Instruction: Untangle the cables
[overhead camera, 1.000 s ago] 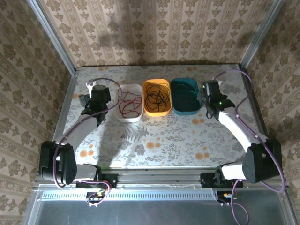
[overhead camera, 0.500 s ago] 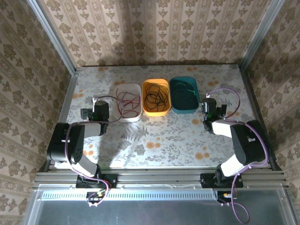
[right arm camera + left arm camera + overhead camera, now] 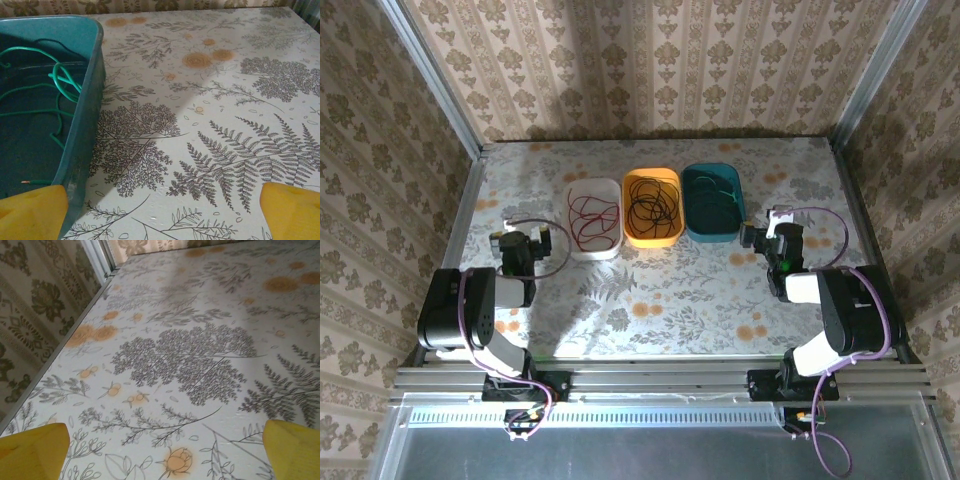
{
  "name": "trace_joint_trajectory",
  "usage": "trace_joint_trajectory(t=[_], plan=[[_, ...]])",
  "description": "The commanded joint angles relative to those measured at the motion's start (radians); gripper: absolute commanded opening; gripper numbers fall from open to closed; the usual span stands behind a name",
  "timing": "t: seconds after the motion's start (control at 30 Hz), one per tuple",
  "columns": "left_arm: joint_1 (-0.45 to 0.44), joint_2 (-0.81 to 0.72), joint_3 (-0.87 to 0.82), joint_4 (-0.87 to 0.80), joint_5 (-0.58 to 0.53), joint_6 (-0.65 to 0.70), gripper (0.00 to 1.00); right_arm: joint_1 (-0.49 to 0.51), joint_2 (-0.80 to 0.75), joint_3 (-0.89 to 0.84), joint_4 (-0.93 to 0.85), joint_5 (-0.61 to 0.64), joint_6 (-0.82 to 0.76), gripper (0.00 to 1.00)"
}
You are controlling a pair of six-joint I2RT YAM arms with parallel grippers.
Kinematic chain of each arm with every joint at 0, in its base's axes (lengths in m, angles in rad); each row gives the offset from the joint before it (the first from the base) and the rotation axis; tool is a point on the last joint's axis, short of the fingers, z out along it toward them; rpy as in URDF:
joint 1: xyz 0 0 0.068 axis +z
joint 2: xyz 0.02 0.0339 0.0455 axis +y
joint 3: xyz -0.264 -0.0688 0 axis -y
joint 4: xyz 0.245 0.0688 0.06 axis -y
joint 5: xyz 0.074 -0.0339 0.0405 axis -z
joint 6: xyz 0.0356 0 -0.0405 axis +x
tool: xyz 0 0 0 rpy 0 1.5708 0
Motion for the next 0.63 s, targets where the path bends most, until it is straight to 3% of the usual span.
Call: trace_joint_trajectory(t=[0.0,0.6], plan=[[0.001,0.005,0.015,0.047,0.036,-0.012,1.0,0.008,-0.001,0.009,0.044,-0.021,-0.016,1.0],[0.002,0.003,0.017,0.042,0.037,-0.013,1.0,-0.01,-0.002,0.01,0.038,-0.058,-0.01,1.0]])
